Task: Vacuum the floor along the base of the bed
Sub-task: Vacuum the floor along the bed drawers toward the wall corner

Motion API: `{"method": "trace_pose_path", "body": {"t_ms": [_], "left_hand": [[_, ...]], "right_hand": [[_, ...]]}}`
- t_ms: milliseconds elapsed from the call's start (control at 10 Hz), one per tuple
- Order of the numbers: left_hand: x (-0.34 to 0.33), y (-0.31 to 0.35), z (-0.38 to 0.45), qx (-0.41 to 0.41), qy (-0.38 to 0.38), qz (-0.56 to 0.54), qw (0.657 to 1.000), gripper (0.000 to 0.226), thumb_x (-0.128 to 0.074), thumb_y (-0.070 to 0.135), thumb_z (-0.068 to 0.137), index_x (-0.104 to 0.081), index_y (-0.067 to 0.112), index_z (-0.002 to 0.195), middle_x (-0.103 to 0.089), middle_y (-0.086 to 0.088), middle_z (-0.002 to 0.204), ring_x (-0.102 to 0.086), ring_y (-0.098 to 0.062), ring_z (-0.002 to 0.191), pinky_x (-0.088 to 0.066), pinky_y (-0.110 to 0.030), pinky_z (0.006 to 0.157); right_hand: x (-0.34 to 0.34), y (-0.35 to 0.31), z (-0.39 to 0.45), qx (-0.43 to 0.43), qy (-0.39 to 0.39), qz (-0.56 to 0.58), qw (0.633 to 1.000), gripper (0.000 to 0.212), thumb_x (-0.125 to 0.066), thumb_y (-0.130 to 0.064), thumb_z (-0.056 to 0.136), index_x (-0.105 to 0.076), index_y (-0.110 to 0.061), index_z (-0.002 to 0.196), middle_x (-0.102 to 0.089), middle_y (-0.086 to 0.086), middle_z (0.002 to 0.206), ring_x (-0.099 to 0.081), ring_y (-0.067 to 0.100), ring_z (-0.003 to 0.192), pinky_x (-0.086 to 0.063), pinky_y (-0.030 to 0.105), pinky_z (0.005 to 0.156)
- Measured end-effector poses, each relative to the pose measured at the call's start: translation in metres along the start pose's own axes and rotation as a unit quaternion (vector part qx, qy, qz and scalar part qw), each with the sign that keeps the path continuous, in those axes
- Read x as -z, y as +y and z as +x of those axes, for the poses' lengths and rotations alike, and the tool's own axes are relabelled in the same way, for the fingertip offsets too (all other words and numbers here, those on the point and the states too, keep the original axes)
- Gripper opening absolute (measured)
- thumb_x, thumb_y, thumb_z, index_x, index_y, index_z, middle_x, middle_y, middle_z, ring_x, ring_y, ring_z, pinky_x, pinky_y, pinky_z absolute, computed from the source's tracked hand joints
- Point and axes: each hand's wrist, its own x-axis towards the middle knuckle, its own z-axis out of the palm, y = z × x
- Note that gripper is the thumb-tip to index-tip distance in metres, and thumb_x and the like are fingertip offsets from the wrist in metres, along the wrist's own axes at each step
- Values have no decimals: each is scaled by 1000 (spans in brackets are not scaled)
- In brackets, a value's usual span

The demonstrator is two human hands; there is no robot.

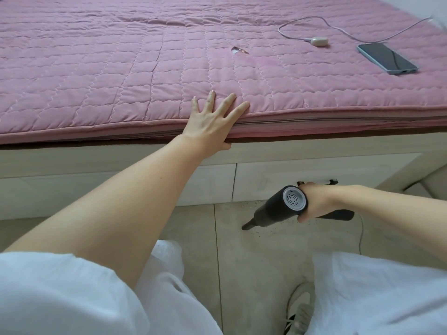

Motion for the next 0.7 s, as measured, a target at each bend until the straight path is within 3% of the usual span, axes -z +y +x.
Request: {"method": "trace_pose_path", "body": {"t_ms": [100, 400, 700], "left_hand": [[-1, 1, 0, 1, 0, 3, 1000, 105, -72, 44, 82, 4, 35, 154, 0, -3, 164, -2, -44, 148, -13, -69, 112], [-1, 2, -1, 4, 0, 8, 1000, 102, -70, 45, 84, 4, 34, 155, 1, -3, 164, -2, -43, 148, -12, -69, 112], [-1, 2, -1, 3, -2, 7, 1000, 102, -69, 44, 85, 4, 34, 154, 2, -3, 164, -2, -43, 148, -12, -69, 112]], "right_hand": [[0, 1, -3, 2, -8, -3, 1000, 33, -74, -26, 69, -54, -23, 95, -63, -3, 91, -62, 19, 88, -51, 29, 74], [-2, 9, -6, 5, -23, 3, 1000, 38, -71, -25, 66, -59, -18, 102, -68, 6, 100, -64, 23, 93, -53, 34, 78], [-3, 6, -3, 1, -10, 19, 1000, 31, -71, -22, 70, -57, -18, 97, -66, 3, 95, -64, 20, 88, -51, 30, 73]]}}
